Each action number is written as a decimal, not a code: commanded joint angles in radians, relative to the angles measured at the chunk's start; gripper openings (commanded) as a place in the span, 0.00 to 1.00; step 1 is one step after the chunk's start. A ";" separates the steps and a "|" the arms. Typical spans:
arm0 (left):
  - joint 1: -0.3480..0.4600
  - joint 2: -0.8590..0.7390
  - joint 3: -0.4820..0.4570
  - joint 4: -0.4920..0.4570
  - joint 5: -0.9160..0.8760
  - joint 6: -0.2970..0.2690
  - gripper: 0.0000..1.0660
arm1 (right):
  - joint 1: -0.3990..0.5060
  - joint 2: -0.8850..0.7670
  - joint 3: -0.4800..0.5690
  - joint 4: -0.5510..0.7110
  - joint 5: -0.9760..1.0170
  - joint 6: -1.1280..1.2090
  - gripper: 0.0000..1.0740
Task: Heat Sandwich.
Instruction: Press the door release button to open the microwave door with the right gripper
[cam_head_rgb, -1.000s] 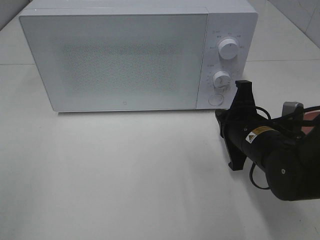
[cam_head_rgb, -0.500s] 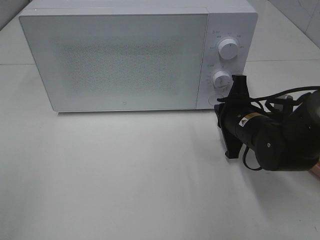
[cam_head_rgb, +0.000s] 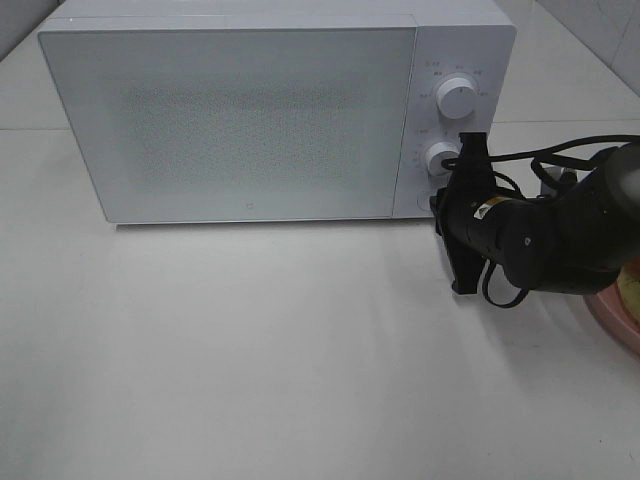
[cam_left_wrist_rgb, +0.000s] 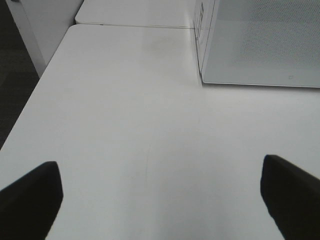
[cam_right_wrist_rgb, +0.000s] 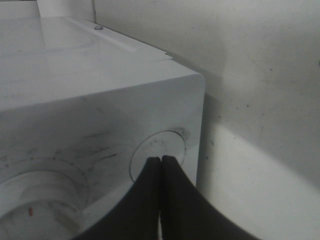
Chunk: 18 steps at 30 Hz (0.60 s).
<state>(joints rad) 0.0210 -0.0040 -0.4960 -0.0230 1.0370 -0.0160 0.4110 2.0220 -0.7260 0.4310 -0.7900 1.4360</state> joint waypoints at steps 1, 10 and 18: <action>0.002 -0.020 0.001 -0.002 -0.002 -0.001 0.95 | -0.004 0.019 -0.026 -0.001 0.008 -0.019 0.01; 0.002 -0.020 0.001 -0.002 -0.002 -0.001 0.95 | -0.004 0.066 -0.066 0.028 -0.097 -0.041 0.01; 0.002 -0.020 0.001 -0.002 -0.002 -0.001 0.95 | -0.004 0.066 -0.066 0.052 -0.217 -0.049 0.00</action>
<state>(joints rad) 0.0210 -0.0040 -0.4960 -0.0230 1.0370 -0.0160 0.4150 2.0970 -0.7750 0.4840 -0.8810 1.3850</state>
